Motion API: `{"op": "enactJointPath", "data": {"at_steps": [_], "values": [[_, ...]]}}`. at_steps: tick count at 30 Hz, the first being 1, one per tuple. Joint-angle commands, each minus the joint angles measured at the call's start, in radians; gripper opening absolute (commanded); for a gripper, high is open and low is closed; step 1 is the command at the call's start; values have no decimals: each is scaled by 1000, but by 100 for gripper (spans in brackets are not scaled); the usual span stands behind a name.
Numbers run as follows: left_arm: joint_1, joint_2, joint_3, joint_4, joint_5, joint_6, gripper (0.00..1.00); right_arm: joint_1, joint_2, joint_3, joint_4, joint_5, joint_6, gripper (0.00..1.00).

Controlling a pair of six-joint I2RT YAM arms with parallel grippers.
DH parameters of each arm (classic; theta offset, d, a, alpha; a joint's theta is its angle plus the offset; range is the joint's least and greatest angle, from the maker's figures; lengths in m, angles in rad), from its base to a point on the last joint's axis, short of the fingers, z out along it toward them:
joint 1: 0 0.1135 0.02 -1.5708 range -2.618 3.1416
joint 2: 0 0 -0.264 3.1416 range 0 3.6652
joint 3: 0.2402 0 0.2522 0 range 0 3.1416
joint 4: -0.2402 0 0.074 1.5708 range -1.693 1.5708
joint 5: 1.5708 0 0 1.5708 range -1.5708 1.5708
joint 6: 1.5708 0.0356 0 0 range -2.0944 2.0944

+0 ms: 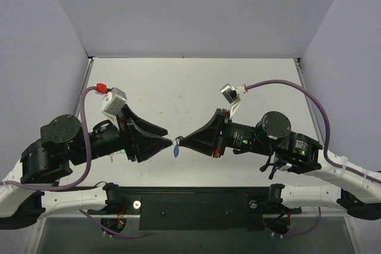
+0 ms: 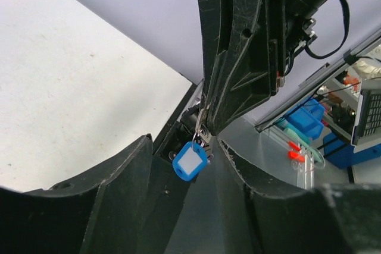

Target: Remove the keys from the keyring

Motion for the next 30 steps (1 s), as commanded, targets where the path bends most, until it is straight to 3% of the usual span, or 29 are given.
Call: {"op": "enactJointPath", "data": {"at_steps": [1, 14, 21, 30], "values": [[-3, -61, -18, 72, -87, -42, 58, 12, -17, -2, 86, 23, -4, 0], [-3, -268, -398, 508, -104, -194, 60, 55, -51, -73, 220, 198, 96, 0], [-3, -276, -472, 695, -99, -206, 57, 73, -62, -84, 247, 269, 113, 0], [-3, -257, -495, 772, -71, -215, 52, 73, -62, -85, 250, 279, 110, 0]]}}
